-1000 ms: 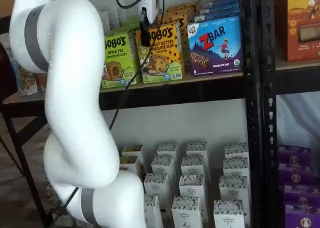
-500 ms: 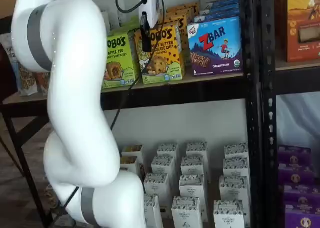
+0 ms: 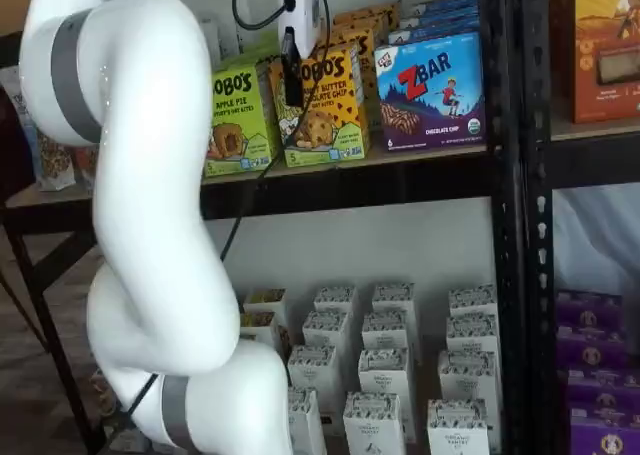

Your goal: Pick up the orange box on the top shelf, the fifth box from the left

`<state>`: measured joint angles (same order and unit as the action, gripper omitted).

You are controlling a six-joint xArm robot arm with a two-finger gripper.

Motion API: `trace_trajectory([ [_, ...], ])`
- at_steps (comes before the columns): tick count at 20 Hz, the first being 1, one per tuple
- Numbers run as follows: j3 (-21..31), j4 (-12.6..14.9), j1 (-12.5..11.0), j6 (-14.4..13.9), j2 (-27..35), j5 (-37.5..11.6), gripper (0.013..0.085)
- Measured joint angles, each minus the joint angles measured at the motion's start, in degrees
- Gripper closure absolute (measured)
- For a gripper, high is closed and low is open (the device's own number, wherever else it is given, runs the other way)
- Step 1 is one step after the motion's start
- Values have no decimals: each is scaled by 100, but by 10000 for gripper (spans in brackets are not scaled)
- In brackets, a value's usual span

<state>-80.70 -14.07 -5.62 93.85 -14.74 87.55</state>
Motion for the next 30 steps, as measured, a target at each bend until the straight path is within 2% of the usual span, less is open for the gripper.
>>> trace_trajectory([
  [1,7,-18,-7,6,-6,-14,170],
  [2,11,-36,-14,11,-10,-24,170],
  [5,1,-68,-26,17,-10,-21,250],
  [8,-6,-92,-28,15,-9,-21,290],
  [9,-10,-104,-31,15,-9,-21,330],
  [10,-13,-113,-32,15,-9,-20,330],
  [12,-13,-130,-36,15,-13,-26,410],
  [13,-13,-133,-37,15,-15,-29,410],
  [14,-14,-135,-37,15,-16,-29,450],
  [30,-27,-113,-26,5,-12,-42,450],
])
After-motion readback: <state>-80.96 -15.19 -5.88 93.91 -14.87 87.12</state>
